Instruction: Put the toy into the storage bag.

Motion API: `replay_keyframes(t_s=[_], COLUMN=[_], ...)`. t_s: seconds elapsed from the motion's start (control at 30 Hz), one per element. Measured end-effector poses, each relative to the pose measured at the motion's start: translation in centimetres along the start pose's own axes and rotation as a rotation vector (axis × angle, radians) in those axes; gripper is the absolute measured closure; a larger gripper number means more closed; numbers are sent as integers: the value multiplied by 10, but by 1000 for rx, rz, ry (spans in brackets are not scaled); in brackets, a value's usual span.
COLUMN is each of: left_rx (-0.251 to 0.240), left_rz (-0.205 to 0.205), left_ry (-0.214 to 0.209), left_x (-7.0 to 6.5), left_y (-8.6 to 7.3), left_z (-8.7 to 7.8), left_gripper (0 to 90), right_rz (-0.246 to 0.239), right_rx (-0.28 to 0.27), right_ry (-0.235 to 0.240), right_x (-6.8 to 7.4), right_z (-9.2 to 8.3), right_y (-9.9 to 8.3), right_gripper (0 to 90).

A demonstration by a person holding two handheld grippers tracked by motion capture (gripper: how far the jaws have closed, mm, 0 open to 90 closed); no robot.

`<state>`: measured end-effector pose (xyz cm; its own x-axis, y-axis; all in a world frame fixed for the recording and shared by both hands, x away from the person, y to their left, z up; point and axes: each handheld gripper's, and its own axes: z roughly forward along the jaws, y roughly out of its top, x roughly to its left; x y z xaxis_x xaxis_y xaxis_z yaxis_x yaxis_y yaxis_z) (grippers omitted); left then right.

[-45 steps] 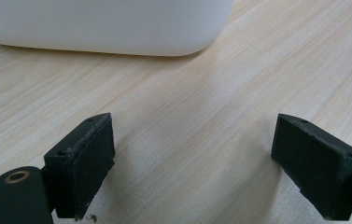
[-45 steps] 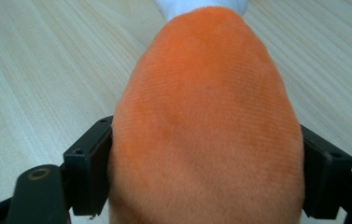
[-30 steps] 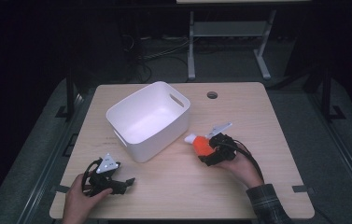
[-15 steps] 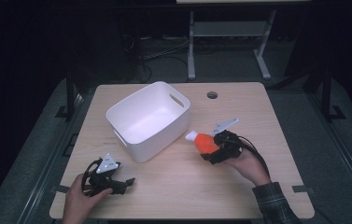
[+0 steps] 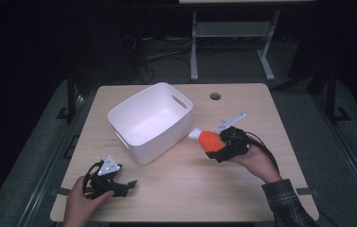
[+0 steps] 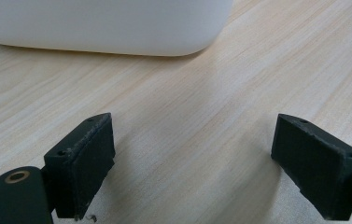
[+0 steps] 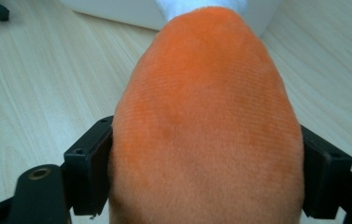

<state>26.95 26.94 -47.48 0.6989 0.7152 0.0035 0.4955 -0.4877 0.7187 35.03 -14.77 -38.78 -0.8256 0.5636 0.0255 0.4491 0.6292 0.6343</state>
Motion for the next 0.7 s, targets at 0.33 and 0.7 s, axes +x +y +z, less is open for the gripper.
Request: replay_keyframes(t_s=[0.33,0.7], left_rx=[-3,-4], left_rz=[-1,-2], left_ry=[1,1], left_x=[0,0], left_y=[0,0], left_z=[0,0], left_gripper=[125,125], right_rz=[-35,-74], right_rx=[-16,-25], right_ry=[5,12], right_x=[-1,0], right_z=[-16,-30], right_y=[16,33], right_gripper=[201,201])
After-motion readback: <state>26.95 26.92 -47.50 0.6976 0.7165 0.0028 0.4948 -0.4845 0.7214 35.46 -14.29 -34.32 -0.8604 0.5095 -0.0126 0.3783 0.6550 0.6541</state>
